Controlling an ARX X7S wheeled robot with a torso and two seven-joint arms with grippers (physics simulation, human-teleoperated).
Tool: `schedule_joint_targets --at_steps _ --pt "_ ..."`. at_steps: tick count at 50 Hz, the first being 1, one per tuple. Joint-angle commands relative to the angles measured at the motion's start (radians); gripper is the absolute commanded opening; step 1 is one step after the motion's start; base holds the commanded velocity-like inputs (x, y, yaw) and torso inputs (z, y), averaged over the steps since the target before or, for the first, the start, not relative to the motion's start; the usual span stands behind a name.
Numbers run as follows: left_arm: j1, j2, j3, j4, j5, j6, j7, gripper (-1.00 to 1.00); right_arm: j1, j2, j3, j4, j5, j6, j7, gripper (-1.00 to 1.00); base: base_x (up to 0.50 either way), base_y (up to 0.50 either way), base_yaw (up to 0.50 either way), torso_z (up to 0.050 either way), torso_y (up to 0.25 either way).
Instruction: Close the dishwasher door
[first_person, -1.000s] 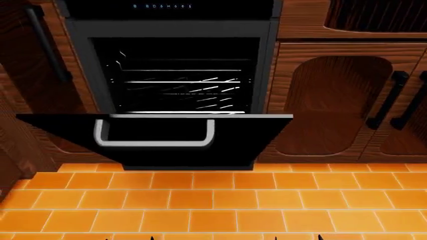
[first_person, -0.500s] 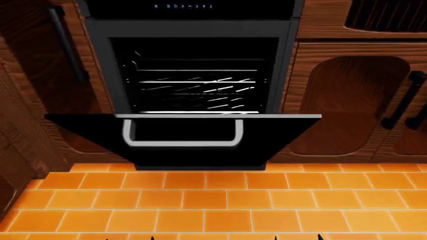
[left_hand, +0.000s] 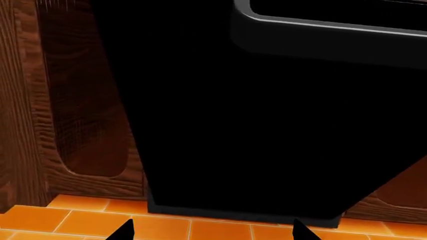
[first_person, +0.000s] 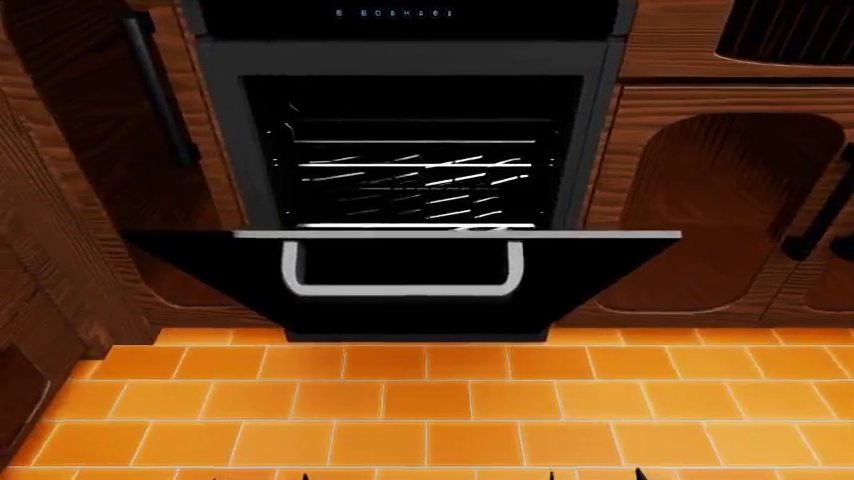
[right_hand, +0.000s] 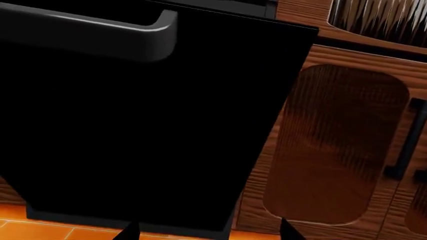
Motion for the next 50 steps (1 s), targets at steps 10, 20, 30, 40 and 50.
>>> schedule_joint_targets --at_steps 10,20,30,40,50 --pt "-0.002 -0.003 0.006 -0.001 -0.002 0.001 -0.004 1.0 0.006 0.005 -0.004 -0.001 0.012 0.007 0.001 1.0 0.29 0.01 0.0 0.0 0.0" --pt "-0.004 -0.006 0.008 0.002 -0.003 0.0 -0.007 1.0 0.006 0.007 -0.007 -0.001 0.012 0.007 0.004 1.0 0.29 0.01 0.0 0.0 0.0" --pt "-0.007 -0.006 0.011 0.0 -0.003 0.0 -0.009 1.0 0.008 0.008 -0.009 0.0 0.013 0.006 0.006 1.0 0.3 0.01 0.0 0.0 0.0" --pt "-0.007 -0.008 0.014 -0.003 -0.004 0.003 -0.011 1.0 0.009 0.01 -0.011 0.002 0.015 0.005 0.009 1.0 0.3 0.01 0.0 0.0 0.0" --pt "-0.006 -0.01 0.016 -0.004 -0.004 0.006 -0.013 1.0 0.008 0.012 -0.013 0.003 0.015 0.003 0.012 1.0 0.29 0.01 0.0 0.0 0.0"
